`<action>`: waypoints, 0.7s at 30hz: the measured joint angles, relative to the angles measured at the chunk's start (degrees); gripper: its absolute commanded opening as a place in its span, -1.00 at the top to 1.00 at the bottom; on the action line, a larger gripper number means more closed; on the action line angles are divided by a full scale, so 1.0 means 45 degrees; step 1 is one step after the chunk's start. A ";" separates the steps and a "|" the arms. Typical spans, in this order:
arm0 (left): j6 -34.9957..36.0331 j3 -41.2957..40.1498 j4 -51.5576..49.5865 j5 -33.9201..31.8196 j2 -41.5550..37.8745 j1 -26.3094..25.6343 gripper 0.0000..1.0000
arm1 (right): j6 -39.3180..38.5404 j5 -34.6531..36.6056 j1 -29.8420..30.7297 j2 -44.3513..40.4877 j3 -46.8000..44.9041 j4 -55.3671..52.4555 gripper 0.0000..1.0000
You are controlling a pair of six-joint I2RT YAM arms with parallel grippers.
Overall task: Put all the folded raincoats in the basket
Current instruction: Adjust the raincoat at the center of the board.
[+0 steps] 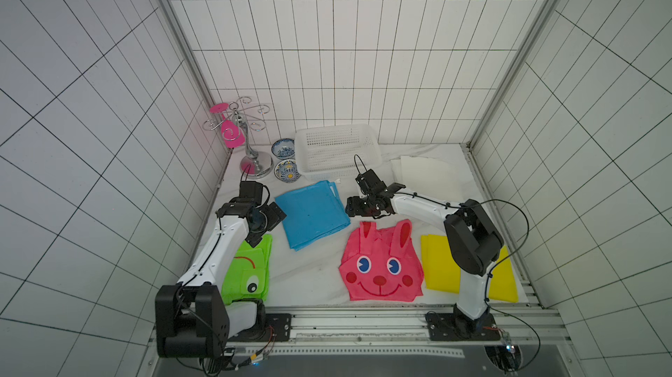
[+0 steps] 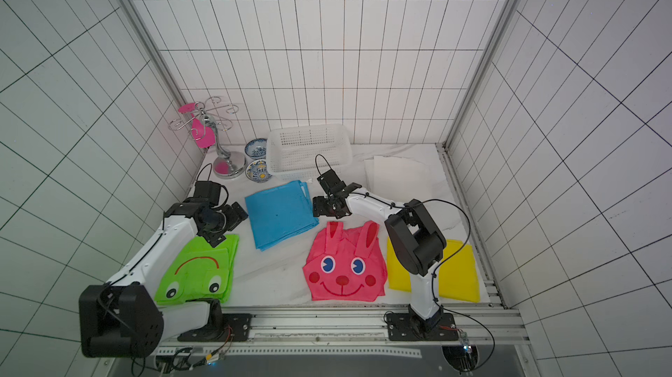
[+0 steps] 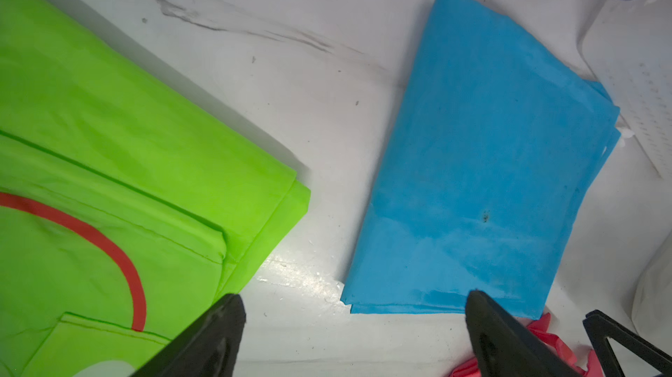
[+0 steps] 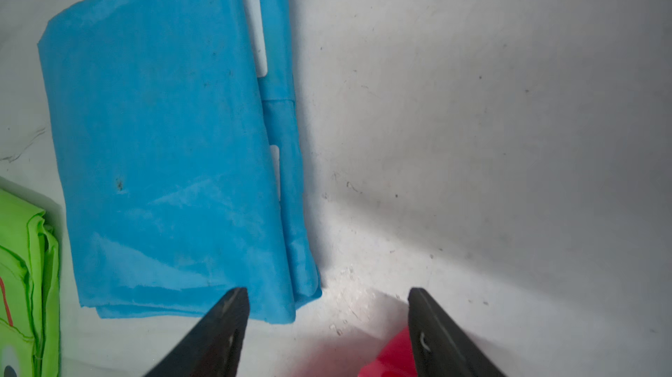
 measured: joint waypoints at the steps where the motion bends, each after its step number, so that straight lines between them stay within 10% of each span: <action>1: -0.0049 0.0005 -0.0078 -0.0034 0.0000 0.0053 -0.95 | 0.0121 0.0112 0.0044 0.0209 0.0078 0.0058 -0.42; 21: -0.0554 -0.0350 -0.0019 0.0335 -0.0155 0.0384 -0.95 | 0.2433 0.0568 0.1530 0.1549 0.0680 0.1112 0.50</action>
